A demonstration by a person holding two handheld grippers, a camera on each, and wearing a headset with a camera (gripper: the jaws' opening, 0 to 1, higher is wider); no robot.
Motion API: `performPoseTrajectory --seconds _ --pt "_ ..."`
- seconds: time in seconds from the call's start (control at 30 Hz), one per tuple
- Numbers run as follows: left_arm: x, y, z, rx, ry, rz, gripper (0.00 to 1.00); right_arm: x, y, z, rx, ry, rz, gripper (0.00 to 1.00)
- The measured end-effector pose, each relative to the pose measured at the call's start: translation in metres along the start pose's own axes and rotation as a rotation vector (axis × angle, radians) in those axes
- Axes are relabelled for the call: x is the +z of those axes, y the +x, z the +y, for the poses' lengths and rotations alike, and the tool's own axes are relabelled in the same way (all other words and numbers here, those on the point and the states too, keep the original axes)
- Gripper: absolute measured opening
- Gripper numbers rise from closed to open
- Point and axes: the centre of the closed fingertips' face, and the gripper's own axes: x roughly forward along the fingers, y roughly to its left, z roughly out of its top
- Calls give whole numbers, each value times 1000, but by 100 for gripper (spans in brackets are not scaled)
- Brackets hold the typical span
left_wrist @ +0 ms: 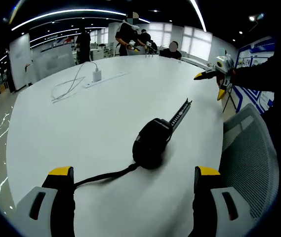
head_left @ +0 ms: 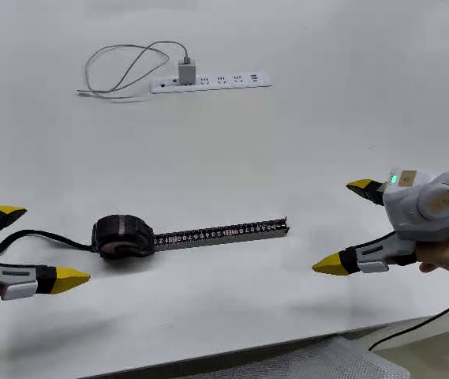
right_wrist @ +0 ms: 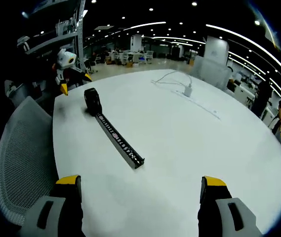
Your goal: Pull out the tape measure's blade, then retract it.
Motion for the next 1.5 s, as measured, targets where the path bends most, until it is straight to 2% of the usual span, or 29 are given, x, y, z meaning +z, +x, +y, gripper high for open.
performPoseTrajectory --seconds 0.23,0.33,0.37,0.5,0.63,0.73,1.0,1.33,1.4,1.5 --pt "-2 -11 -4 49 -2 -51 99 -15 -11 4 -1 22 3 99" --pt "-8 -15 -3 67 -7 -59 99 -18 -15 8 -10 -2 8 99" --pt "-14 -16 -2 75 -3 -42 99 -21 -16 8 -18 -13 15 99" --pt "-26 -20 -2 91 -1 -45 99 -30 -18 14 -2 -16 15 99" --pt "-30 -24 -6 91 -8 -62 99 -38 -20 16 -2 -9 26 99" --pt "-33 -24 -9 89 11 -66 99 -40 -22 17 -12 -15 28 99" --pt "-35 -23 -16 66 36 -65 99 -50 -26 22 -5 -2 31 99" --pt "-29 -23 -14 89 33 -64 99 -56 -30 21 5 5 49 99" --pt "-26 -23 -14 83 25 -79 99 -56 -31 21 6 13 50 99" --pt "-27 -23 -13 86 26 -72 99 -57 -31 21 8 14 53 99"
